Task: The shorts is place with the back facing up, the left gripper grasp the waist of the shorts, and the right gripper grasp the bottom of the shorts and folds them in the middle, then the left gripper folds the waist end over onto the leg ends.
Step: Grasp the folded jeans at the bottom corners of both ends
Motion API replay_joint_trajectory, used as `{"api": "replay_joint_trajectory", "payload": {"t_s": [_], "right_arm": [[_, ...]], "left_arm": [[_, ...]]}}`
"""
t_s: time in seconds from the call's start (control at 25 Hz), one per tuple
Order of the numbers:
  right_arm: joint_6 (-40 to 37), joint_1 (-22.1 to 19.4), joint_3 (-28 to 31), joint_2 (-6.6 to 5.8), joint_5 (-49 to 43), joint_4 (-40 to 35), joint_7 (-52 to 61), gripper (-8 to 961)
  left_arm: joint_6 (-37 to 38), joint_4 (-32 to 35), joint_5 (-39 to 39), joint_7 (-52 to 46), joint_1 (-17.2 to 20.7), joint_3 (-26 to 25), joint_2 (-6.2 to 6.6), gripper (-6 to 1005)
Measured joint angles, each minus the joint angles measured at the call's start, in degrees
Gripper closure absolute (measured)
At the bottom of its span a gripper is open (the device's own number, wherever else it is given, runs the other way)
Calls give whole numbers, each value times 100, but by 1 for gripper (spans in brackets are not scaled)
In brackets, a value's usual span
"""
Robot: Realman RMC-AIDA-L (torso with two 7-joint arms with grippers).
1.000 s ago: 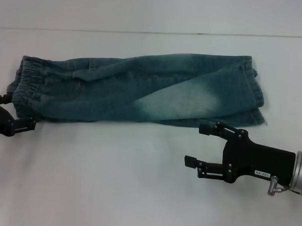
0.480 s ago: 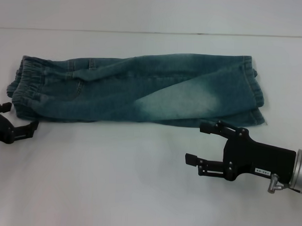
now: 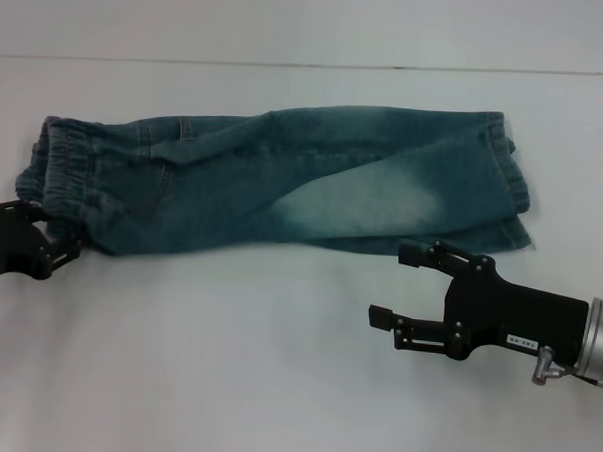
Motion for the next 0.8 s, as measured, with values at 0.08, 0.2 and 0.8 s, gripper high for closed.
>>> {"api": "replay_joint_trajectory", "payload": {"t_s": [0.08, 0.2, 0.8], "right_arm": [[5, -6, 0, 0, 1, 3, 1, 9], [14, -9, 0, 1, 6, 12, 1, 8], [73, 6, 271, 21, 69, 19, -7, 8]], "left_arm": [[-1, -71, 14, 38, -42, 0, 11, 437], [-89, -101, 159, 28, -79, 0, 18, 500], [-50, 103, 283, -263, 8, -45, -4, 875]]}}
